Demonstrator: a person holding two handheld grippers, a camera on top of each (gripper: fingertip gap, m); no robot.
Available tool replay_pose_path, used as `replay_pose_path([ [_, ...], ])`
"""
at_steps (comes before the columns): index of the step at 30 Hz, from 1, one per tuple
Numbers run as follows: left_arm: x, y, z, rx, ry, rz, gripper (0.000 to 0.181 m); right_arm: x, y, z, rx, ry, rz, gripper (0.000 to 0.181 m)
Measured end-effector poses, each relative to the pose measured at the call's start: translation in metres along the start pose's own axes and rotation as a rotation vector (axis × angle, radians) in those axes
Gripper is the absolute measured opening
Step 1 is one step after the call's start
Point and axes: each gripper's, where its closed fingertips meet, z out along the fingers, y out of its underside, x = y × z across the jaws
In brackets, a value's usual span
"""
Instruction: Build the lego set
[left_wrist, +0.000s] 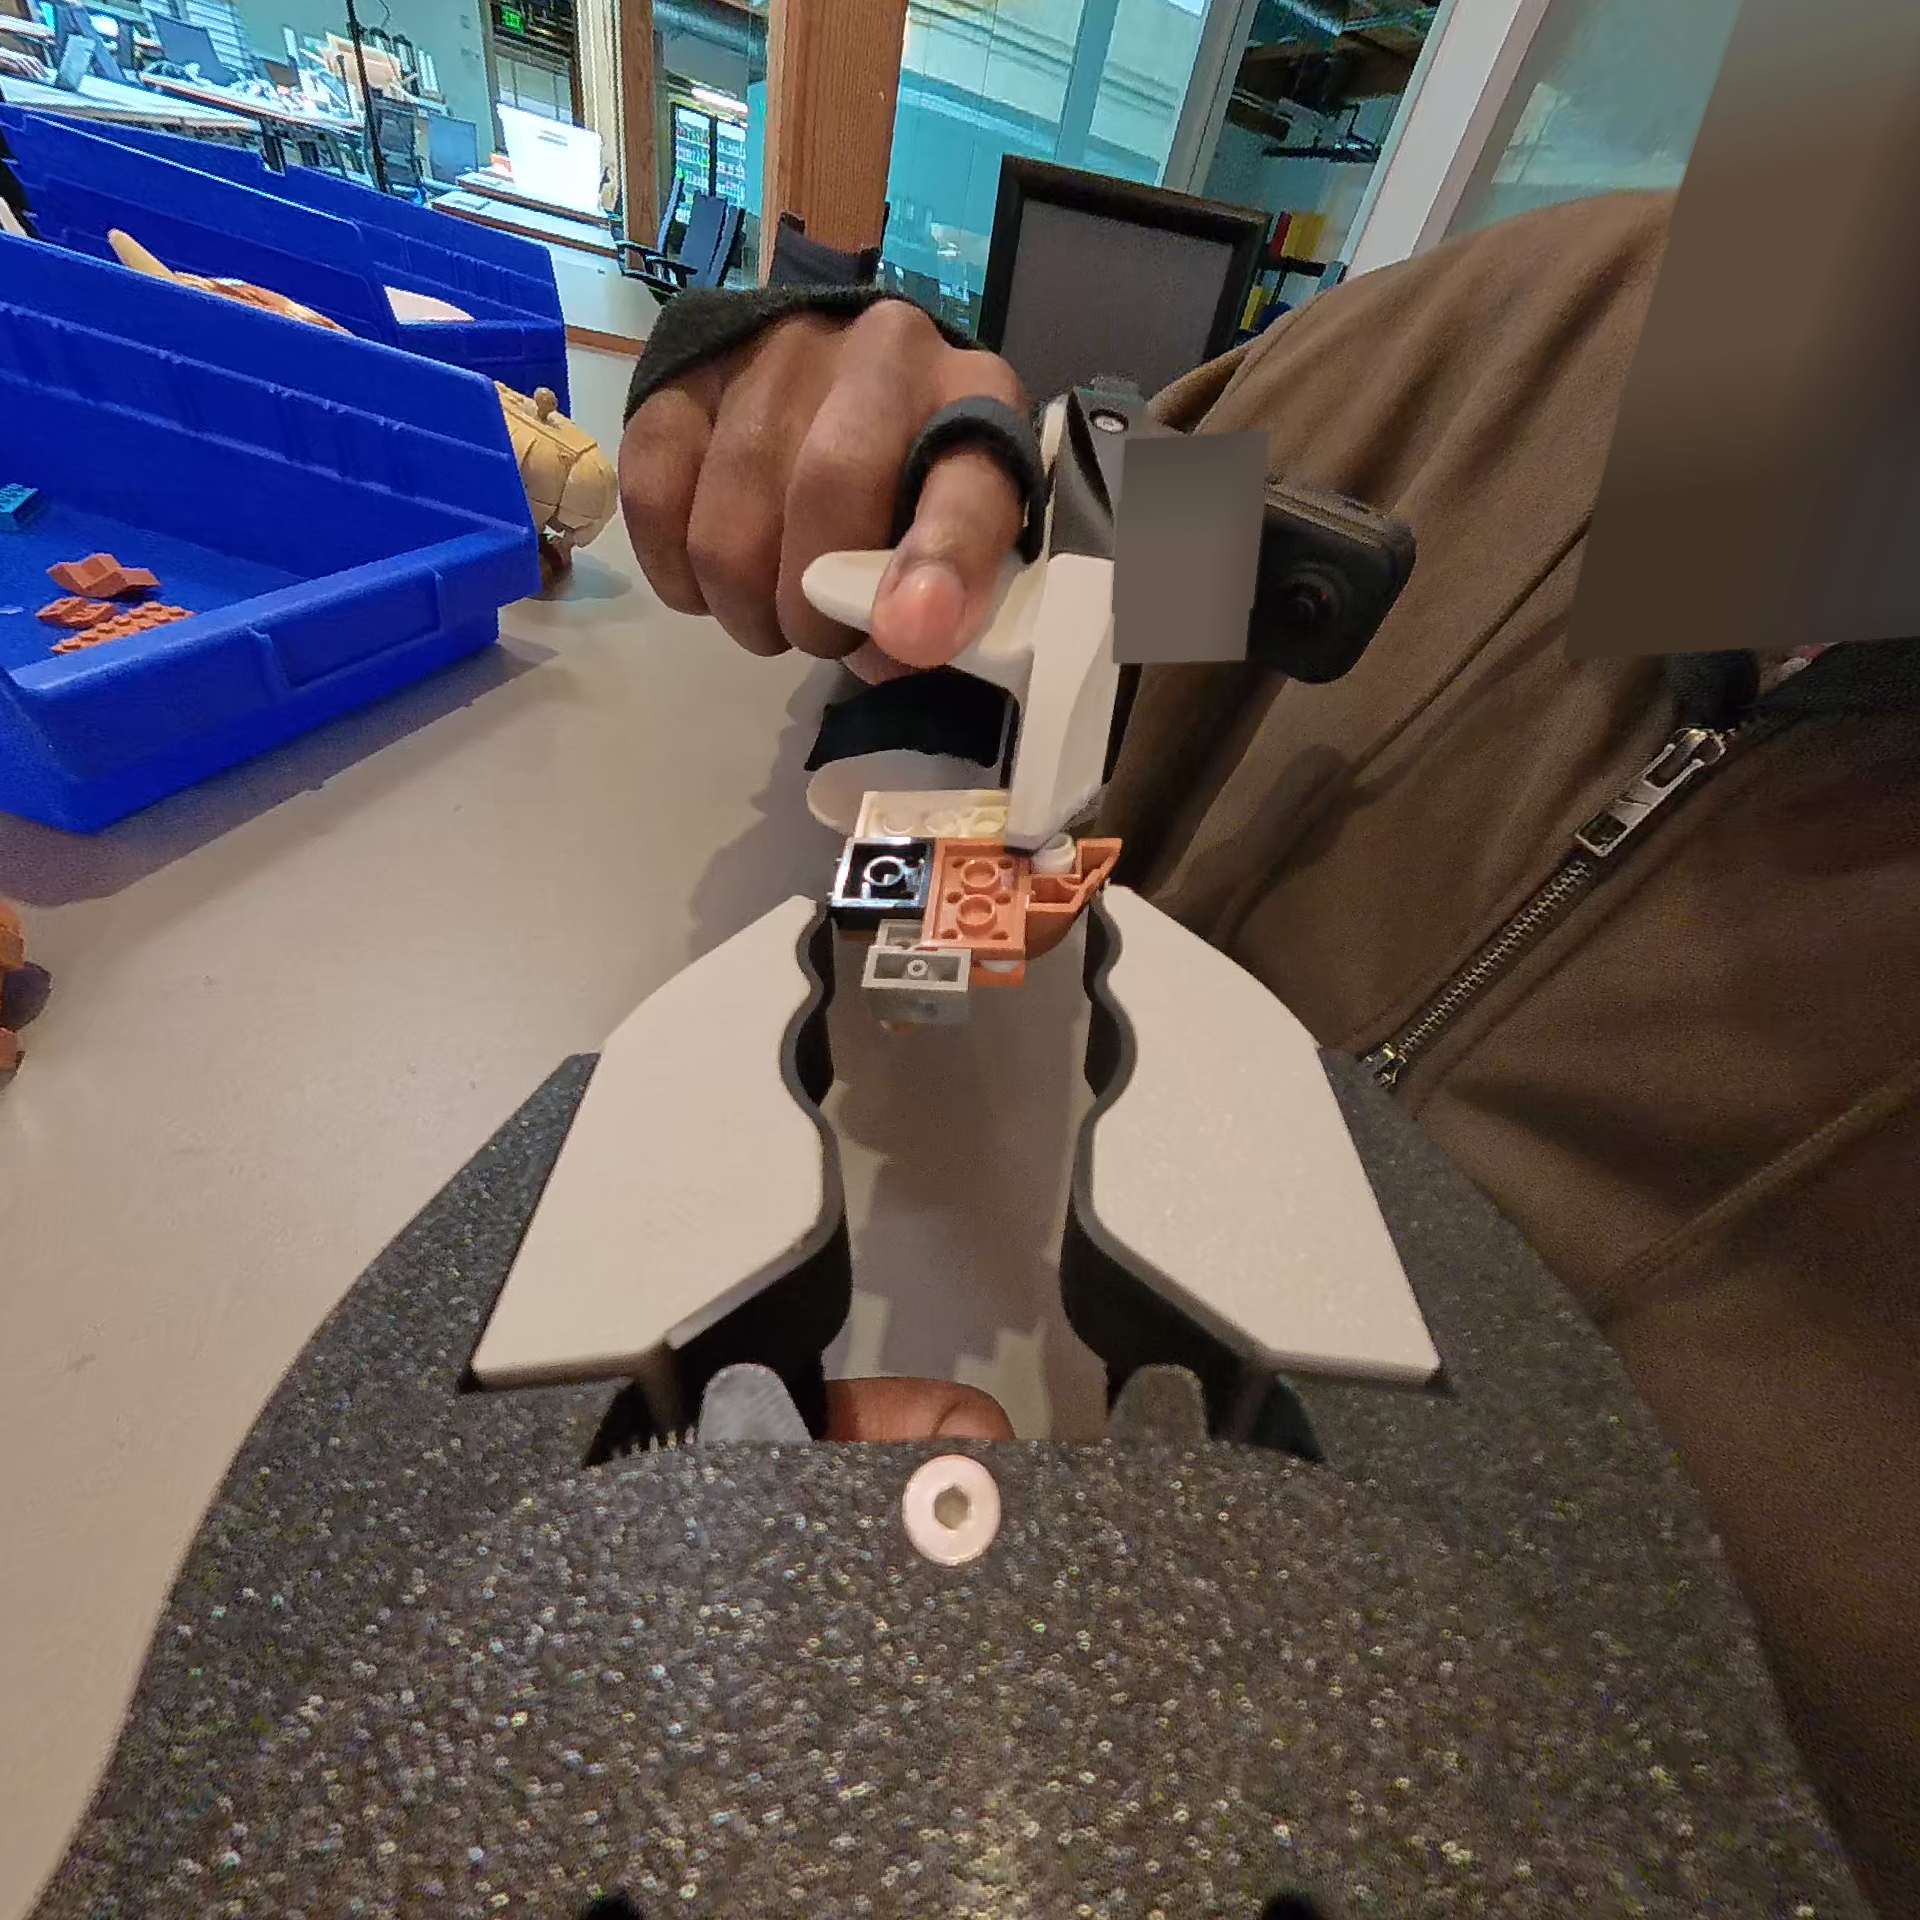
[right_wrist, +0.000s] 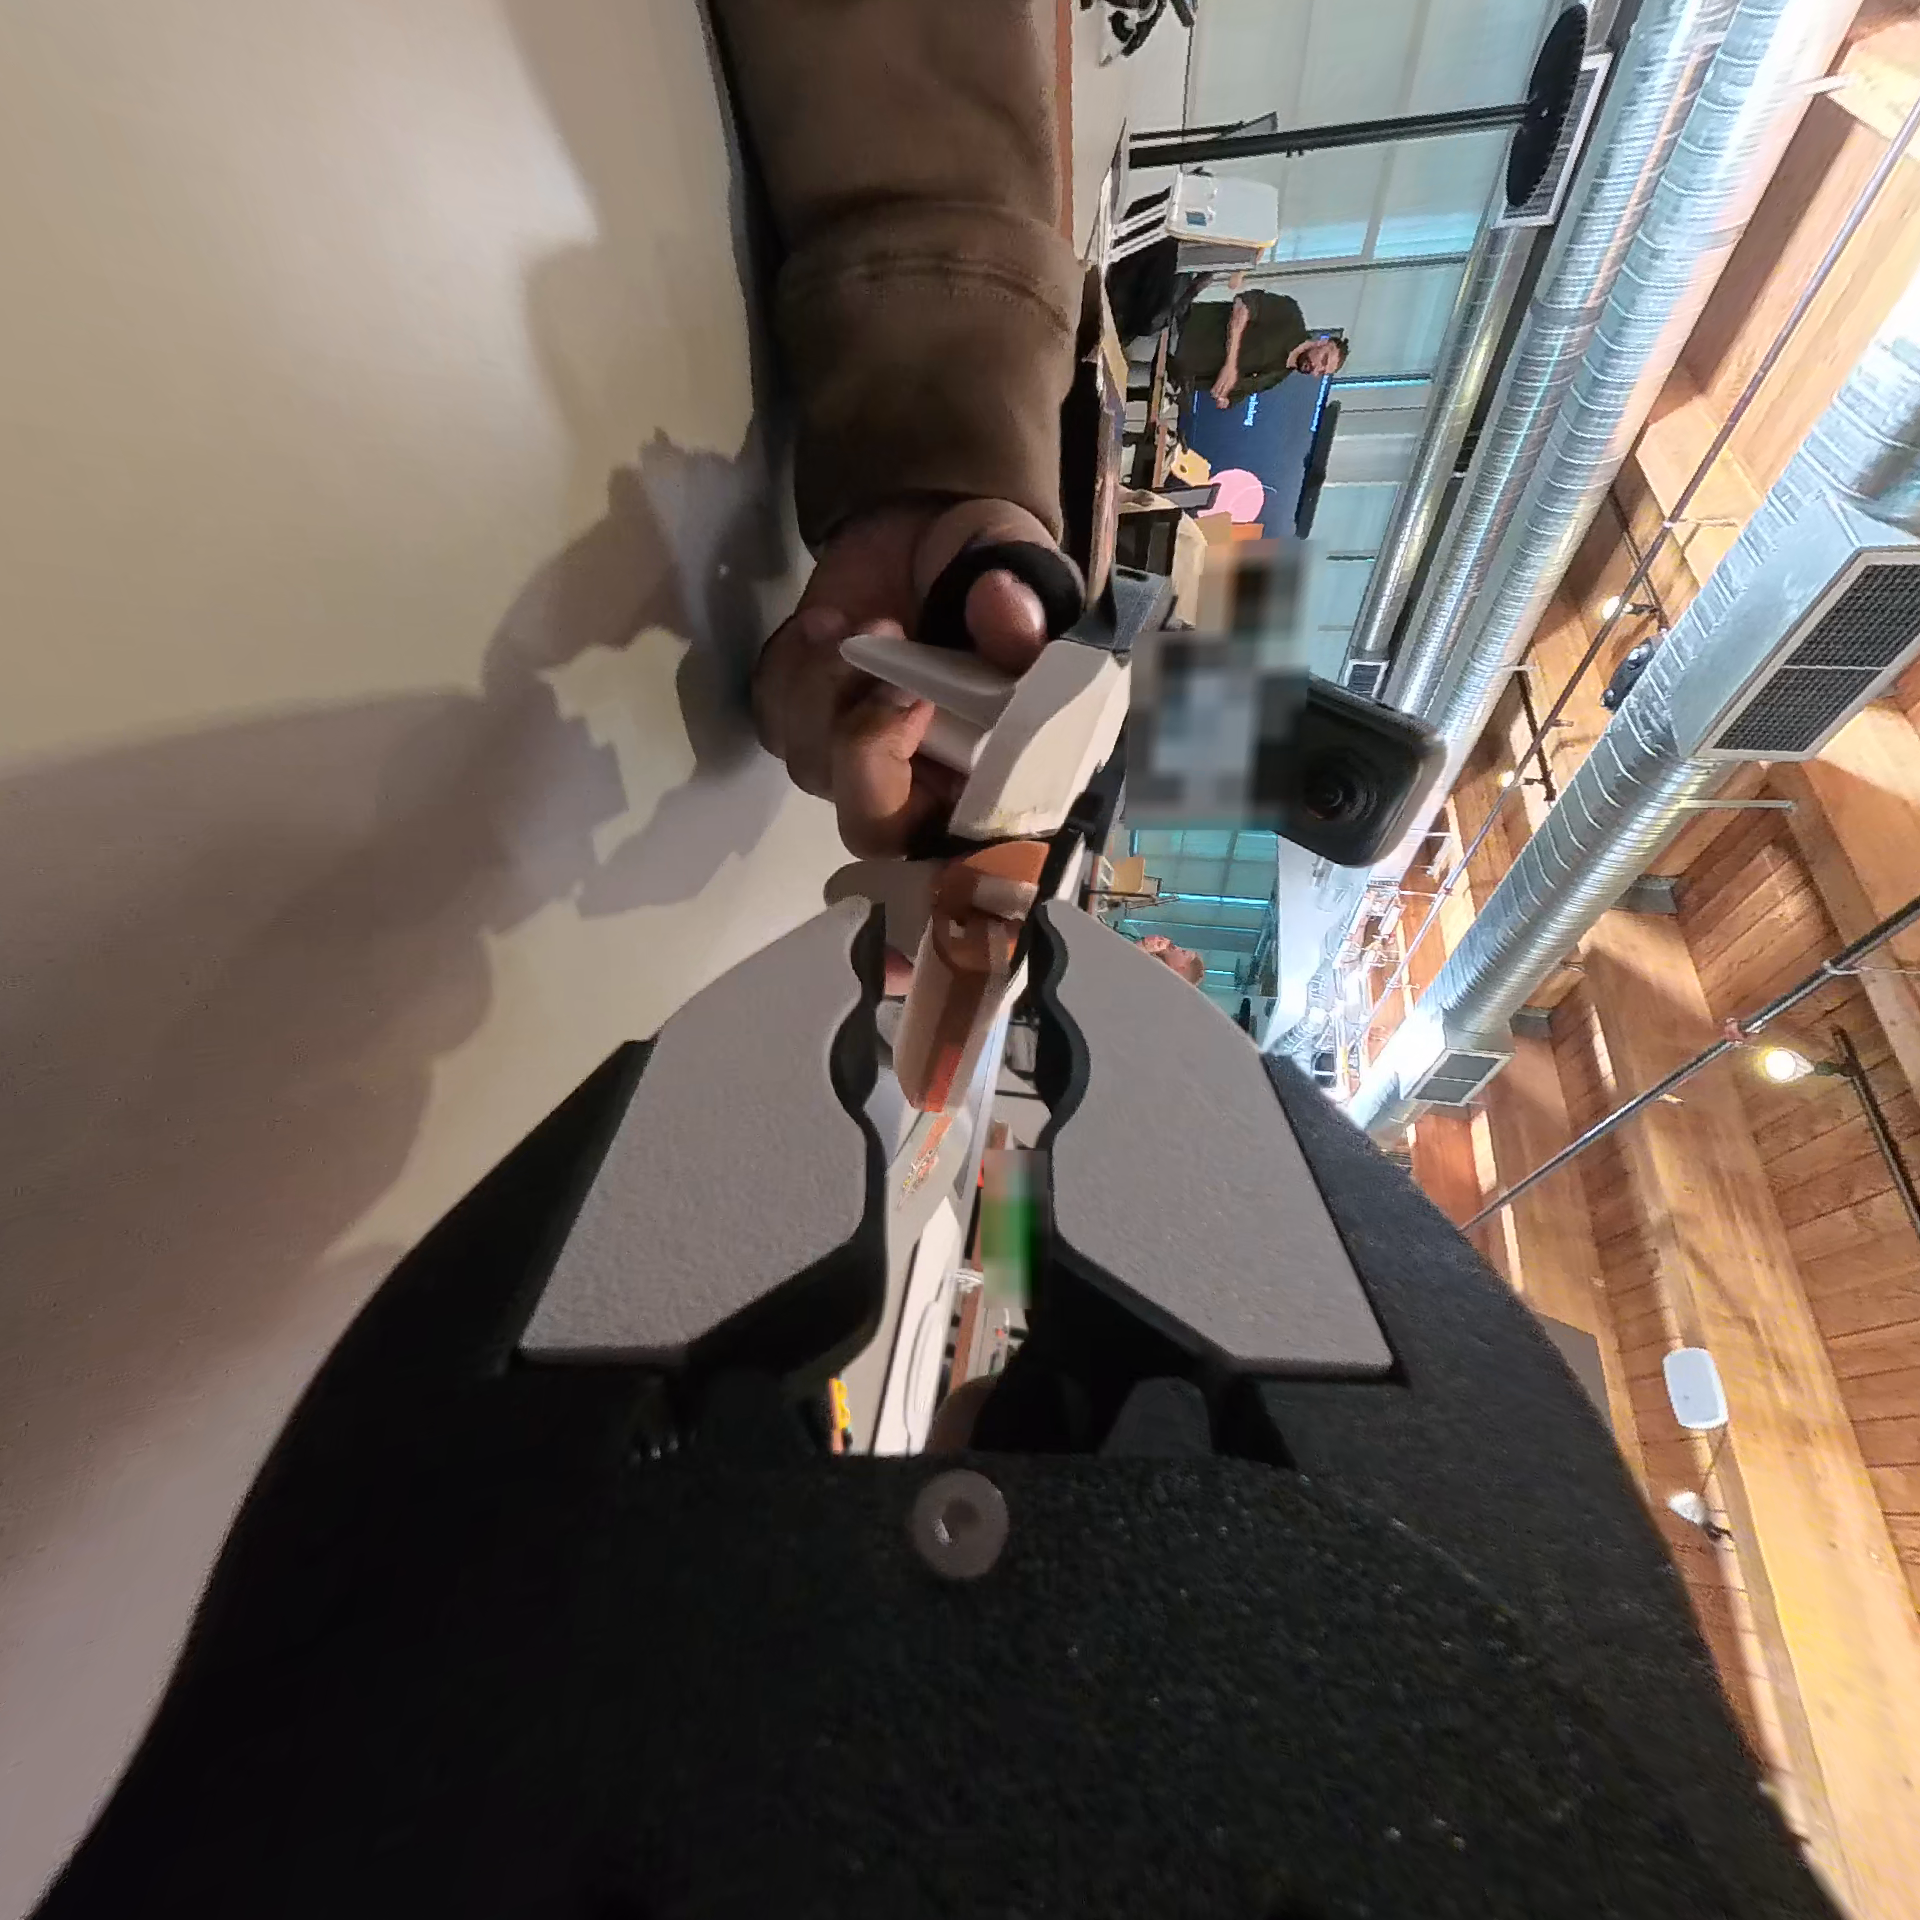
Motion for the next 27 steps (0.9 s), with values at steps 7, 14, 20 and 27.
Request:
replay_pose_path([
  [7, 0.0012, 0.0027, 0.0024, -0.015, 0.008, -0.006, 0.047, -0.0002, -0.0014, 0.0017, -0.001, 0.011, -0.012, 0.023],
  [14, 0.0021, 0.0028, 0.0027, -0.014, 0.019, -0.016, 0.047, 0.0004, -0.0027, 0.0018, 0.004, 0.018, -0.018, 0.021],
  [20, 0.0039, 0.0022, 0.0033, -0.015, 0.028, -0.015, 0.047, 0.0010, -0.0043, 0.0014, 0.011, 0.017, -0.006, 0.020],
  [27, 0.0033, 0.0019, 0.0036, -0.017, 0.037, -0.050, 0.046, 0.0005, -0.0032, 0.0014, 0.005, 0.006, 0.009, 0.018],
])
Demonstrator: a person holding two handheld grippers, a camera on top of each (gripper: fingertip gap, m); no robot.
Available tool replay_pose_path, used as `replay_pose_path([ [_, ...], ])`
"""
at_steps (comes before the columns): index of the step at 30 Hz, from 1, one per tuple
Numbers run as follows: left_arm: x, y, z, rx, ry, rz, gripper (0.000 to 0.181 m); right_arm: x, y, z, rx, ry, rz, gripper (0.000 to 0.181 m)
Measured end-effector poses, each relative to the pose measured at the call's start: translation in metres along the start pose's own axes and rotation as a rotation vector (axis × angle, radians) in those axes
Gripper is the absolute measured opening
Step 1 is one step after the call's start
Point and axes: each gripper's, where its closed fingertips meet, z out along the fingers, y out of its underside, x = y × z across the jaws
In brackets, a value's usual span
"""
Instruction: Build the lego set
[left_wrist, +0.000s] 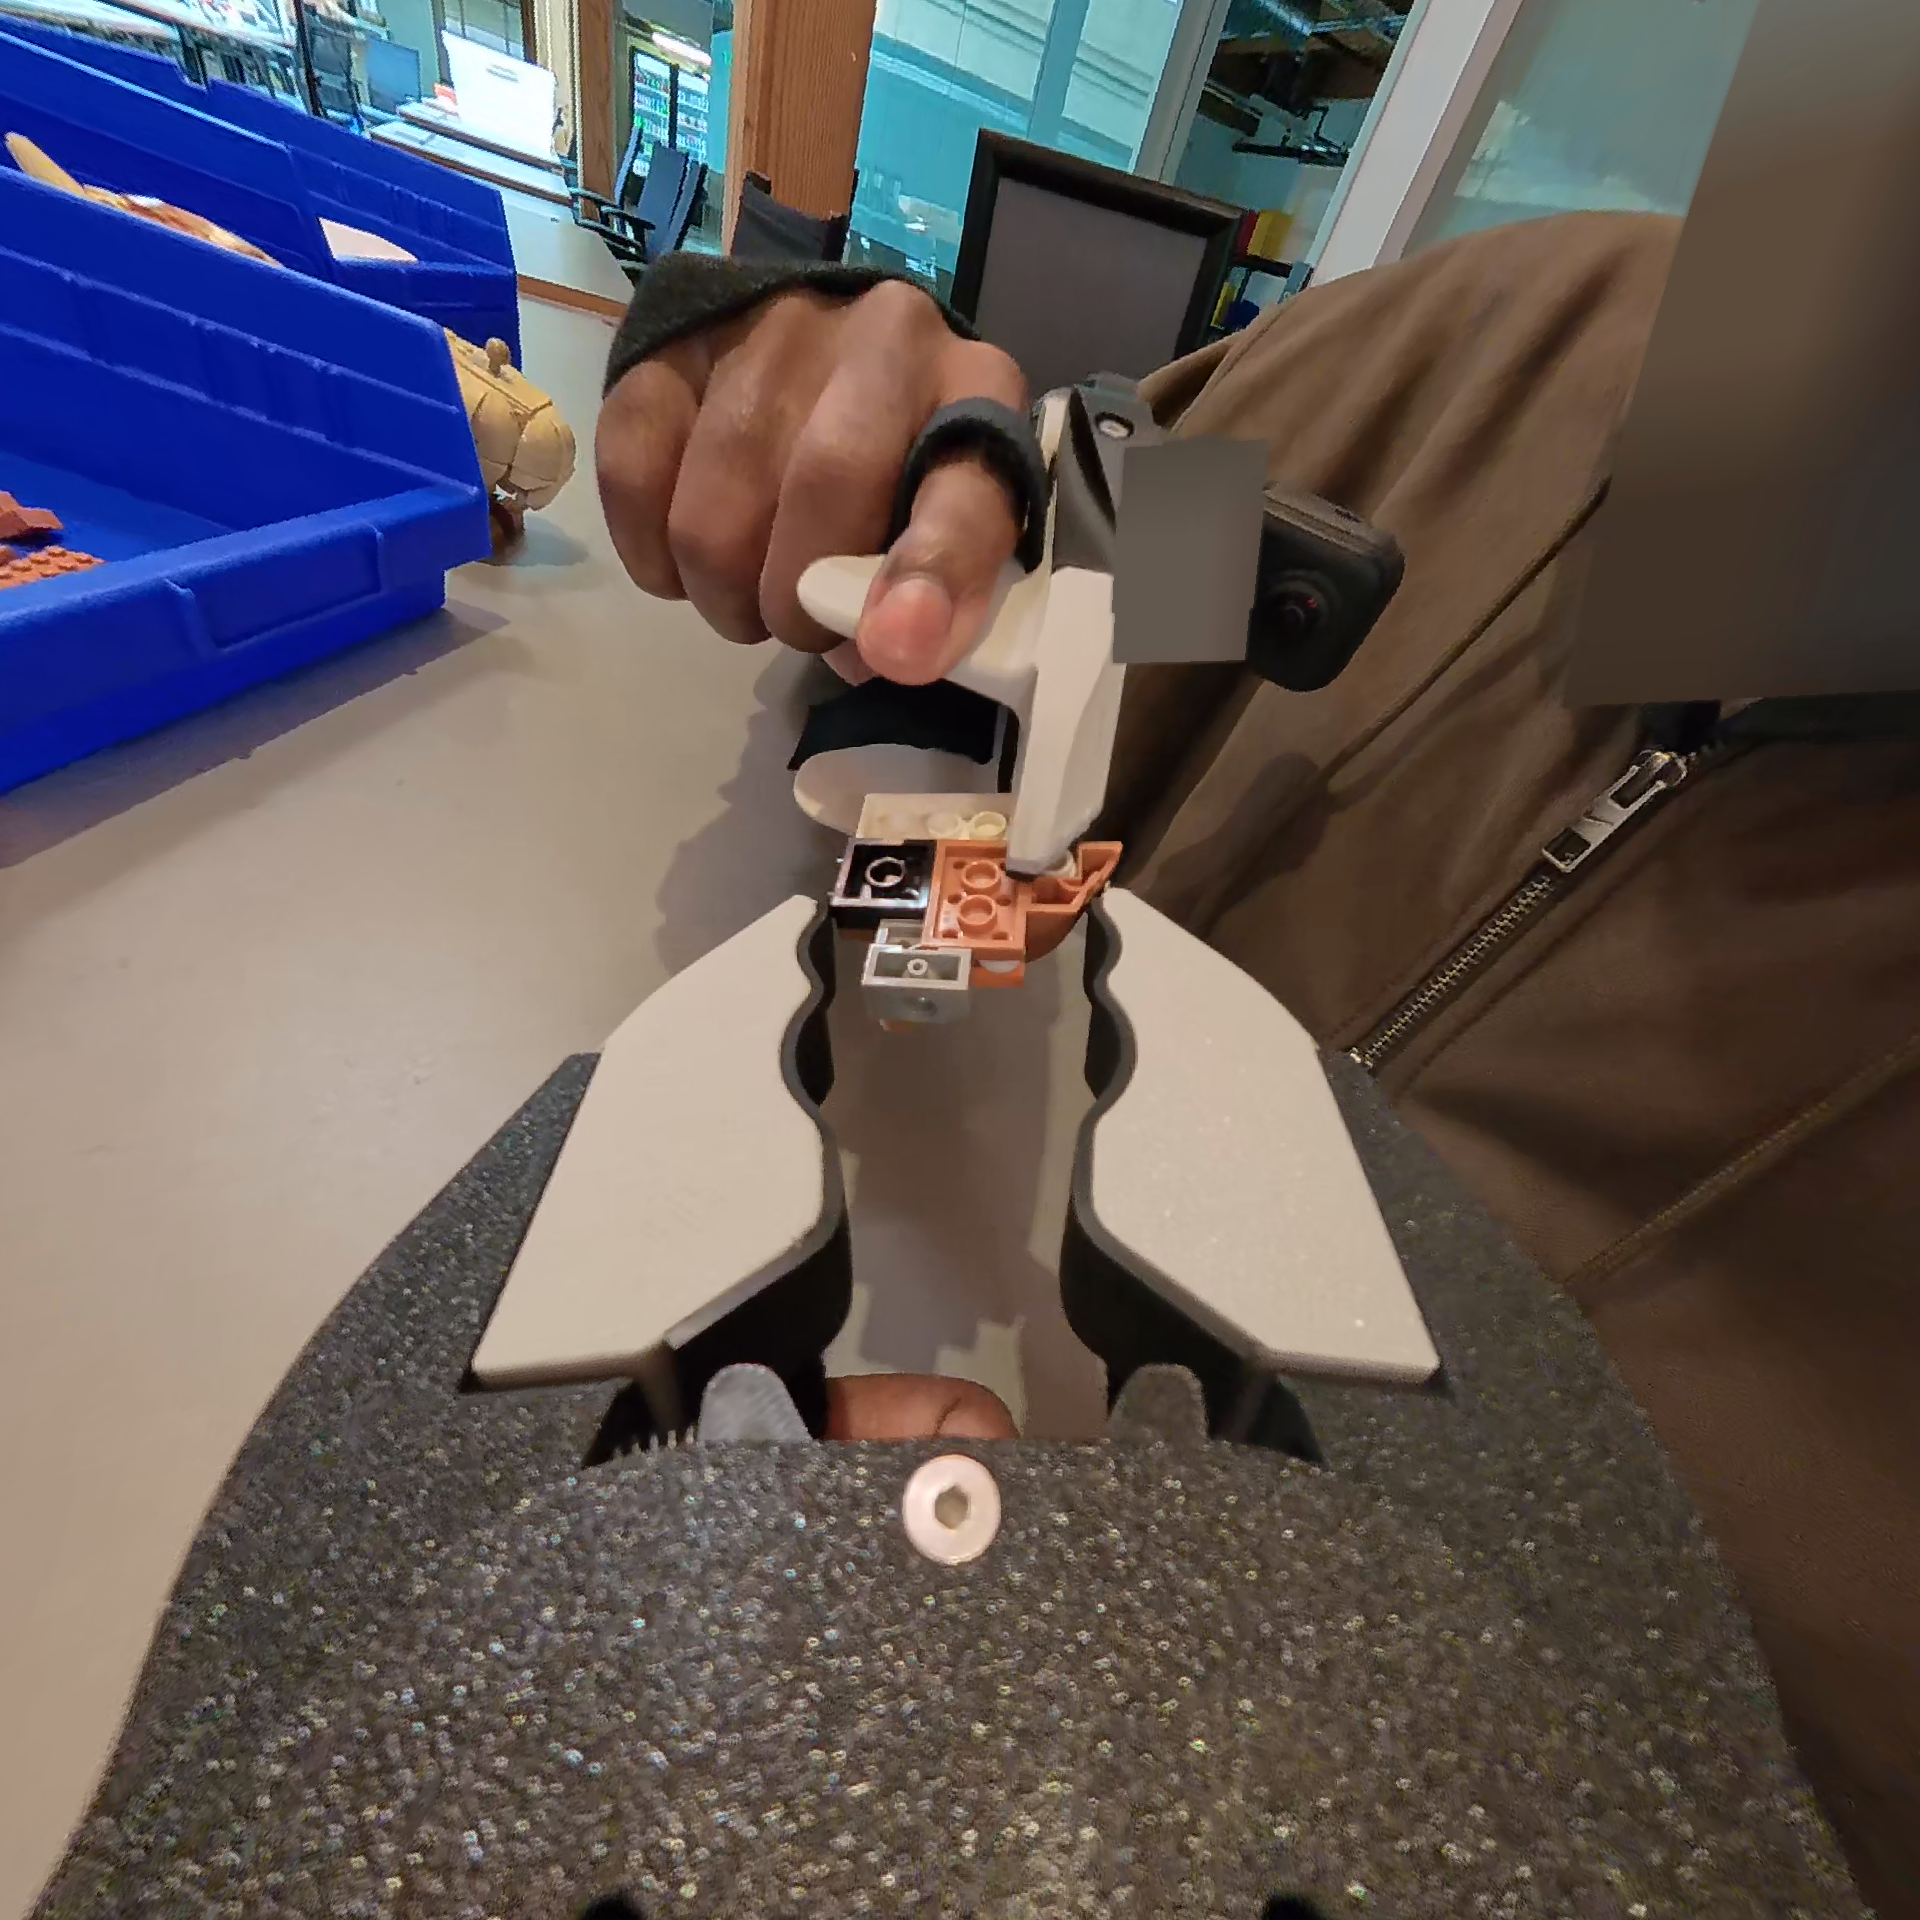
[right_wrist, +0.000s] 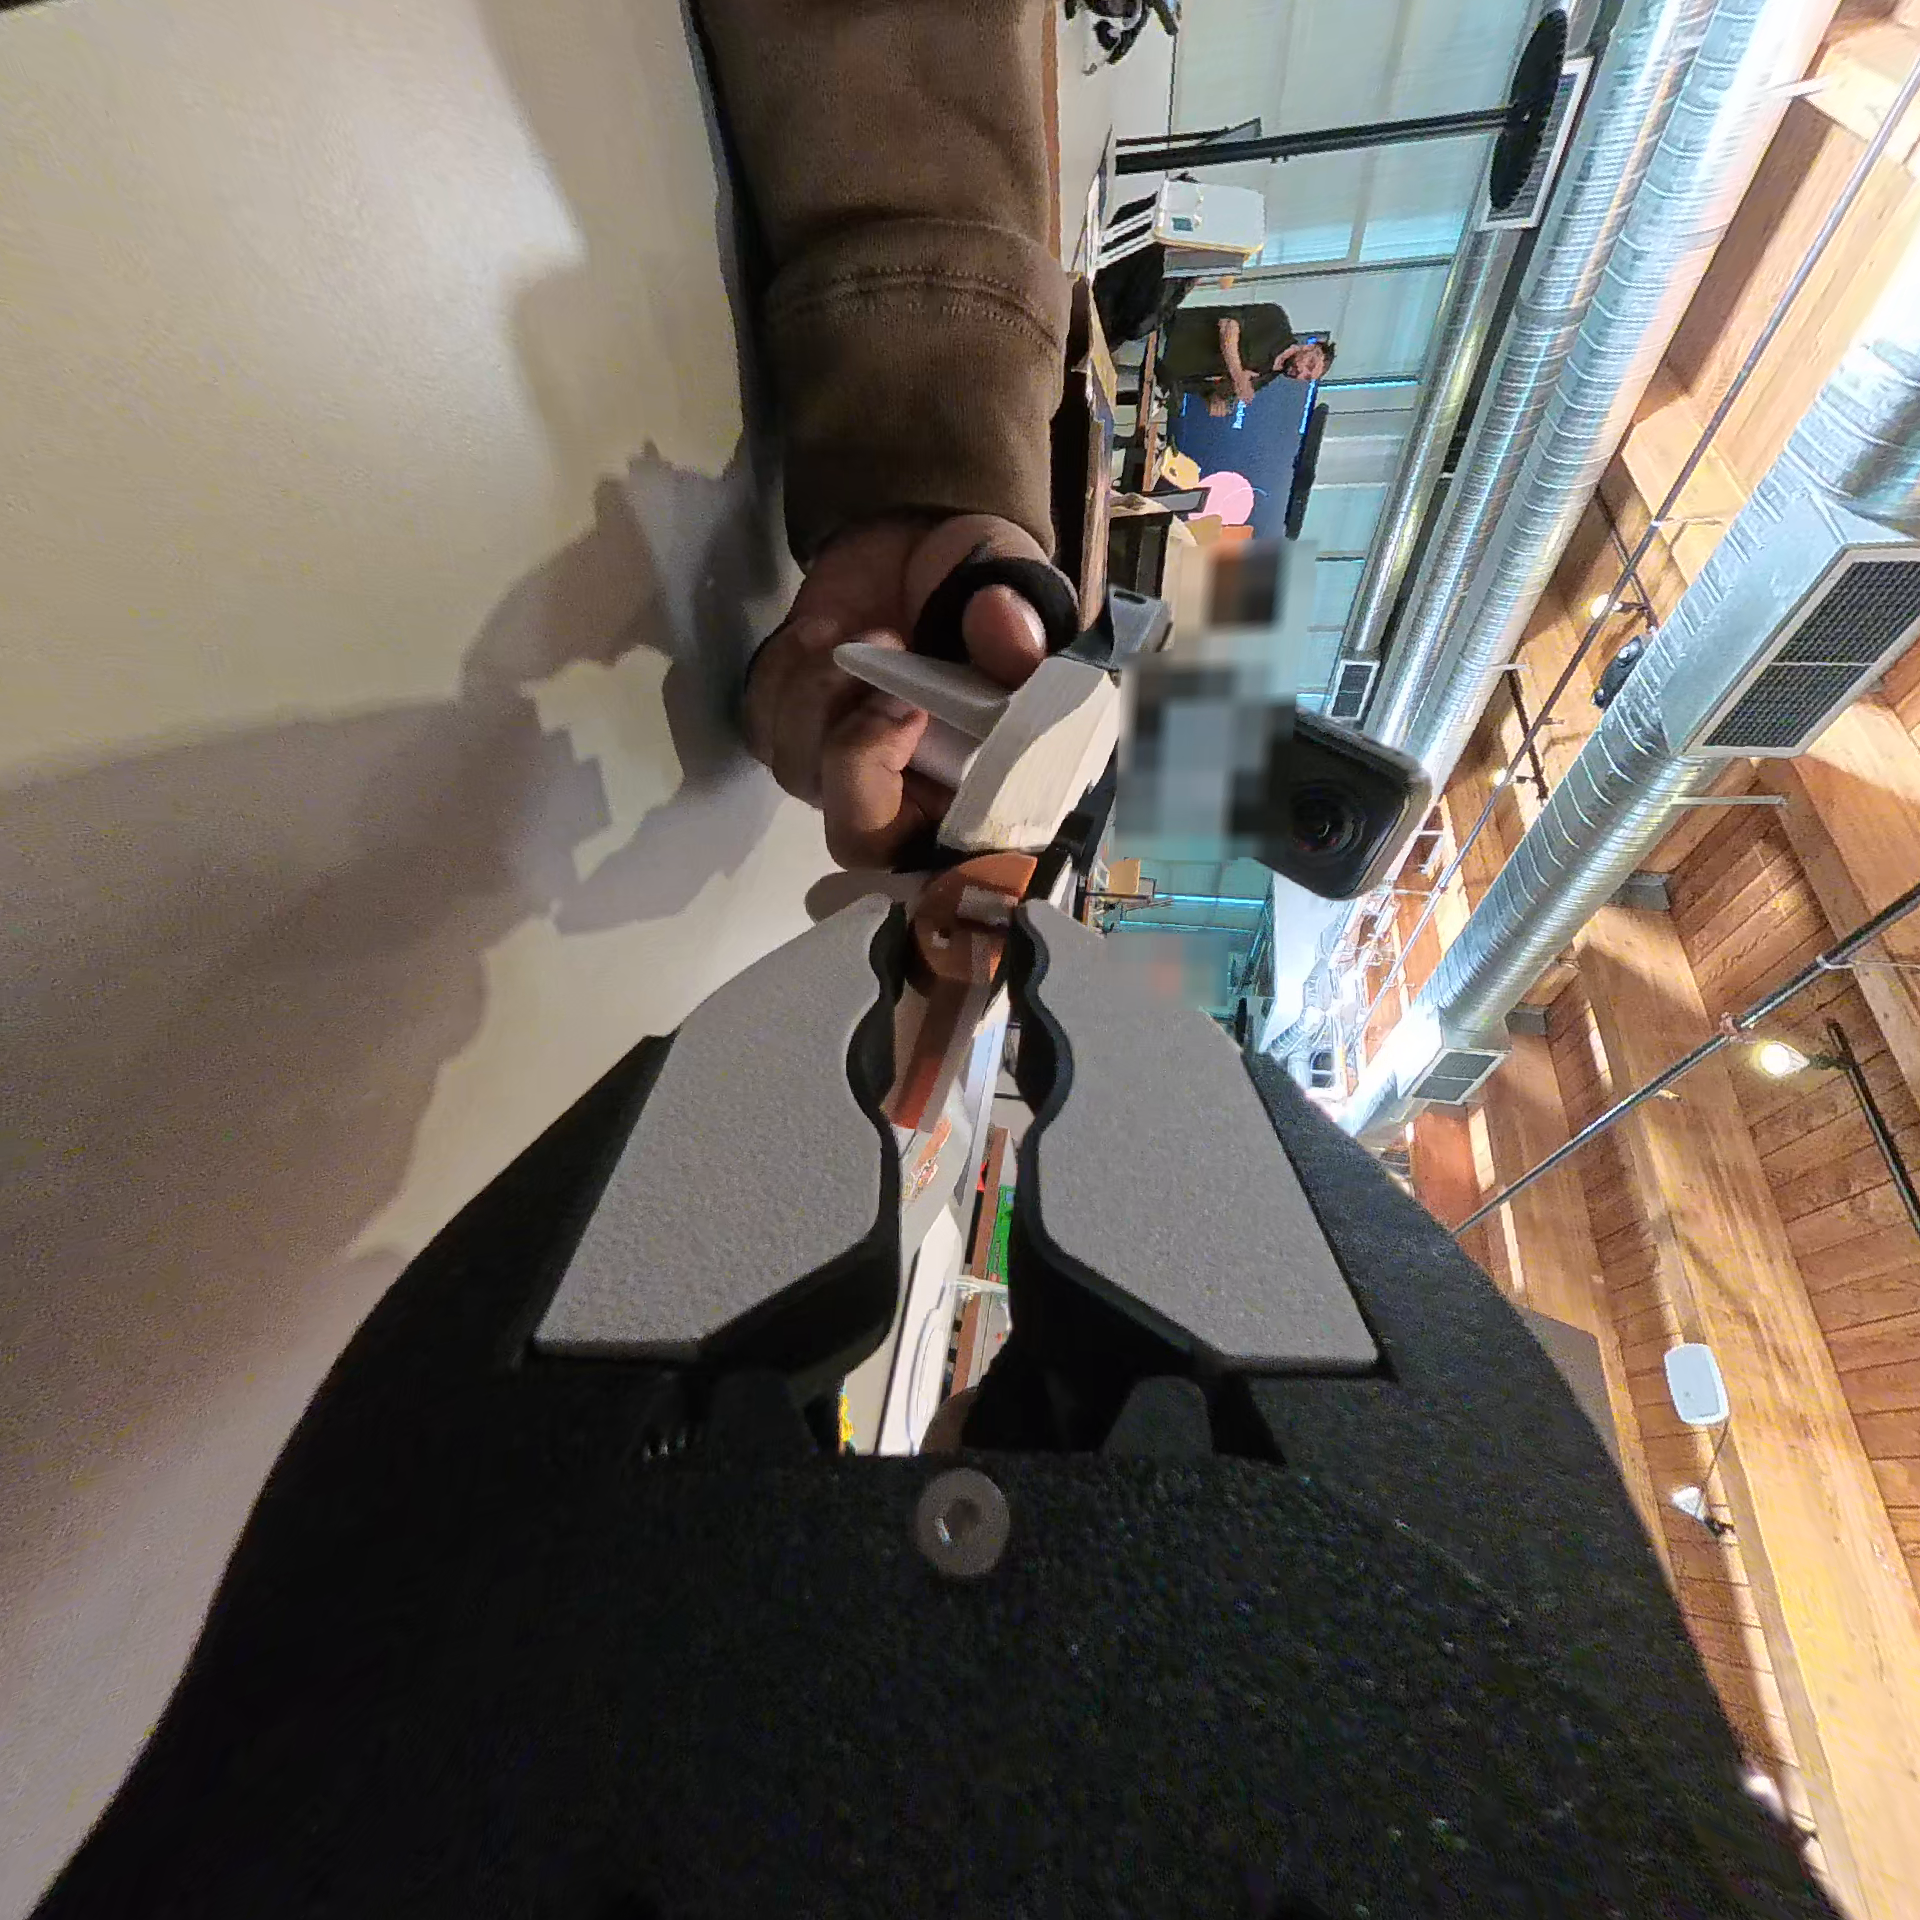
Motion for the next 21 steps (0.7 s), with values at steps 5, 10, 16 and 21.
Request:
replay_pose_path([
  [5, -0.0007, 0.0021, 0.0003, -0.010, 0.000, -0.007, 0.047, -0.0017, 0.0006, 0.0004, 0.002, -0.014, 0.018, 0.018],
  [10, 0.0010, 0.0021, 0.0006, -0.010, 0.008, 0.002, 0.047, -0.0015, -0.0010, 0.0001, 0.013, -0.018, 0.032, 0.018],
  [16, -0.0004, -0.0004, -0.0025, 0.015, 0.003, 0.002, 0.047, 0.0024, 0.0012, 0.0022, 0.001, 0.014, 0.037, 0.018],
  [21, -0.0016, 0.0011, -0.0013, 0.006, -0.009, 0.014, 0.046, 0.0056, 0.0028, 0.0019, 0.002, 0.035, 0.046, 0.030],
])
